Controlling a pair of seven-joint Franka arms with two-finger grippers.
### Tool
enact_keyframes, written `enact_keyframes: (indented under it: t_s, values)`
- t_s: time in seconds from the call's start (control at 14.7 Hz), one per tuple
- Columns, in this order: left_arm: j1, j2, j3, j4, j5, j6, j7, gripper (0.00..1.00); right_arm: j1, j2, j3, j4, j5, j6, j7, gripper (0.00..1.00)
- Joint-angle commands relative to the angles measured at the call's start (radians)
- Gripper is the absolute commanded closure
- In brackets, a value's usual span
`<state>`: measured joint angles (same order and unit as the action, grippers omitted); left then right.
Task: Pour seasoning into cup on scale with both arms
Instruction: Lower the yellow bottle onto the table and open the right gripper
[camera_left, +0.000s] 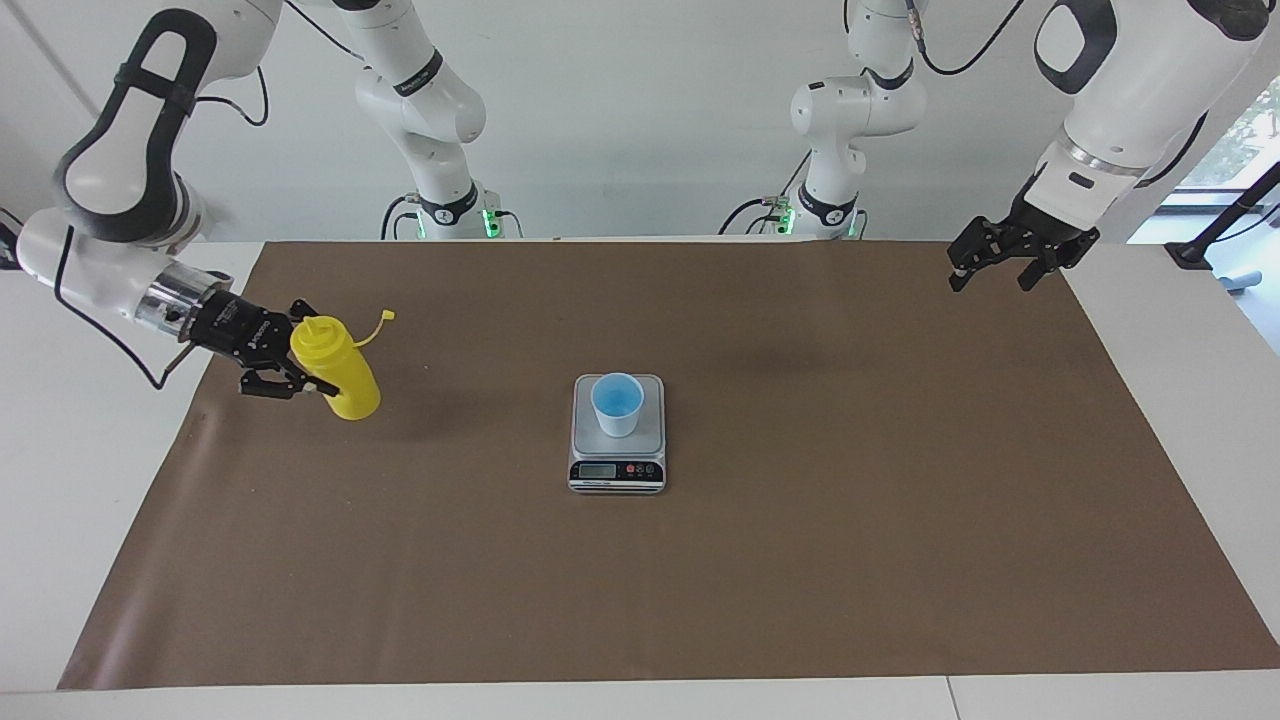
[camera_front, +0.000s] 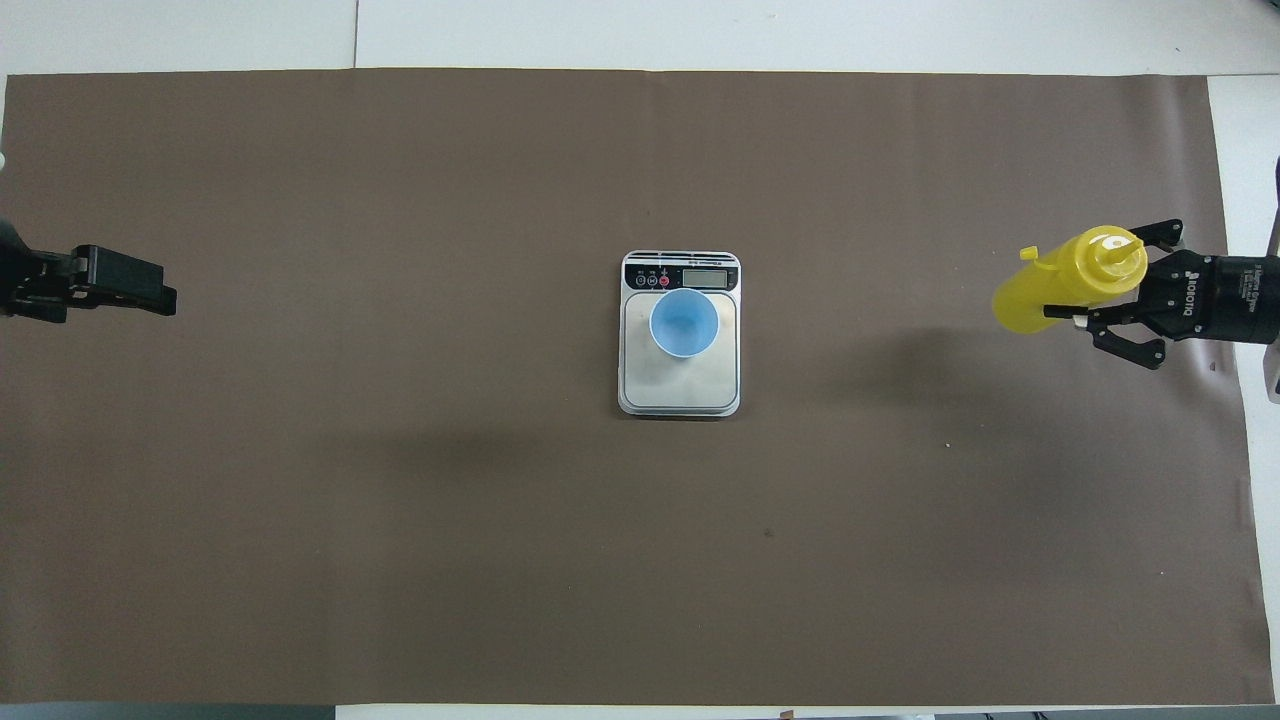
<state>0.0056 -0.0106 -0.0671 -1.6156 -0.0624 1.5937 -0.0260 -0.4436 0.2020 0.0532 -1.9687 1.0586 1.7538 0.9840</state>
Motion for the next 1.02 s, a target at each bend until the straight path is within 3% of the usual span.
enact_keyframes:
  t_s: [0.0,0.27,0.96]
  values:
    - [0.007,-0.020,-0.003,-0.017,-0.010,-0.001,0.006,0.00,-0.052,0.039,0.011,-0.073,0.100,0.013,-0.137,1.00]
    - [0.004,-0.017,-0.003,-0.010,0.012,0.021,0.015,0.00,-0.060,0.047,0.011,-0.137,0.101,0.052,-0.278,1.00]
    - [0.005,0.001,-0.003,0.031,0.065,0.009,0.047,0.00,-0.058,0.056,0.010,-0.200,0.103,0.142,-0.278,1.00]
